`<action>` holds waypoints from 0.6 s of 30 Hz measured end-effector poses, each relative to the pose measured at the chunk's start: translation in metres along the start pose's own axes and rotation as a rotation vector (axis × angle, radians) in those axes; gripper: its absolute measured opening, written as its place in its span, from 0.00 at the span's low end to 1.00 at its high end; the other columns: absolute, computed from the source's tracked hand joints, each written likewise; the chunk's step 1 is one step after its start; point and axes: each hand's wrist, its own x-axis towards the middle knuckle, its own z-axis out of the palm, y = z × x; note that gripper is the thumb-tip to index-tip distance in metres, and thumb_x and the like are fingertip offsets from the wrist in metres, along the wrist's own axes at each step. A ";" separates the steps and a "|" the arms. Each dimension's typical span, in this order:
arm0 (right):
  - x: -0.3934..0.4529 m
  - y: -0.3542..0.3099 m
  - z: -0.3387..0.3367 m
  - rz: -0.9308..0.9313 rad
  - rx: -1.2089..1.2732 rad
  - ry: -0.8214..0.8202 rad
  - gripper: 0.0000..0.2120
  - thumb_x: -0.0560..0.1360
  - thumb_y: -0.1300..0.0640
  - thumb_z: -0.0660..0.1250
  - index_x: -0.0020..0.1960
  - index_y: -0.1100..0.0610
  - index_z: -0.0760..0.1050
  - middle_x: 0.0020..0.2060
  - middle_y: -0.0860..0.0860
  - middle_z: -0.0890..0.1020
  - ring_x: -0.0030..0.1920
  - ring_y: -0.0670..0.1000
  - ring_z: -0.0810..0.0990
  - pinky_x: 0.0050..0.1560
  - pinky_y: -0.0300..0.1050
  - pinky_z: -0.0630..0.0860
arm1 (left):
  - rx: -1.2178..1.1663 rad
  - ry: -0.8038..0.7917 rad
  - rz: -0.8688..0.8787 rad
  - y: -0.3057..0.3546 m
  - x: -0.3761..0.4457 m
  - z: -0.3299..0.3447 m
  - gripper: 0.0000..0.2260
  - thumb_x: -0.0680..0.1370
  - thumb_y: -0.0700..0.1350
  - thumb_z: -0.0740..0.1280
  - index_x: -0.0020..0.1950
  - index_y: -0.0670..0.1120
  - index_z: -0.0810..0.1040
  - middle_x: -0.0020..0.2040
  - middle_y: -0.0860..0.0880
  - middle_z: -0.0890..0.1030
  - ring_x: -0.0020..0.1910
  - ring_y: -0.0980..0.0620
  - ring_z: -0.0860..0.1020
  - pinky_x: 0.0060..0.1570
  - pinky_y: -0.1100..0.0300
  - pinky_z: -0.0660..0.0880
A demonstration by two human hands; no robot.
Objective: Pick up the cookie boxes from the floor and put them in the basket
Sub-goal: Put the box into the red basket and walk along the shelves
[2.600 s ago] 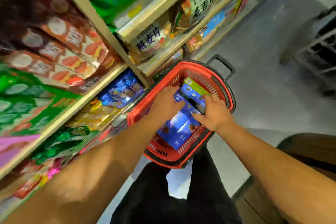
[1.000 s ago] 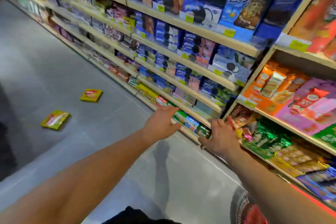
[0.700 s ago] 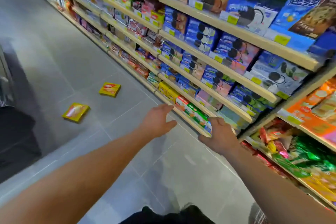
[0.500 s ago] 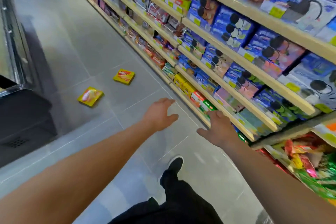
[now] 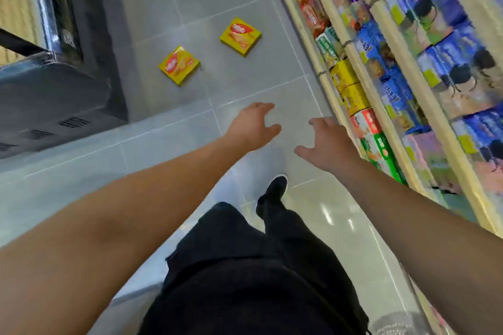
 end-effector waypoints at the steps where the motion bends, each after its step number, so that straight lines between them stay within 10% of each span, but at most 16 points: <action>1: 0.017 -0.004 -0.003 -0.013 -0.013 -0.013 0.39 0.68 0.40 0.70 0.73 0.55 0.63 0.70 0.55 0.66 0.67 0.61 0.68 0.64 0.54 0.70 | -0.017 0.004 -0.026 -0.005 0.011 -0.001 0.28 0.76 0.53 0.67 0.73 0.45 0.67 0.72 0.44 0.69 0.71 0.46 0.68 0.70 0.57 0.63; 18: 0.301 -0.165 0.015 -0.223 -0.308 -0.323 0.38 0.70 0.40 0.69 0.74 0.54 0.60 0.69 0.54 0.66 0.68 0.59 0.66 0.62 0.53 0.69 | -0.337 0.029 -0.461 -0.189 0.192 -0.068 0.27 0.77 0.53 0.65 0.74 0.49 0.66 0.73 0.48 0.67 0.69 0.48 0.68 0.68 0.55 0.65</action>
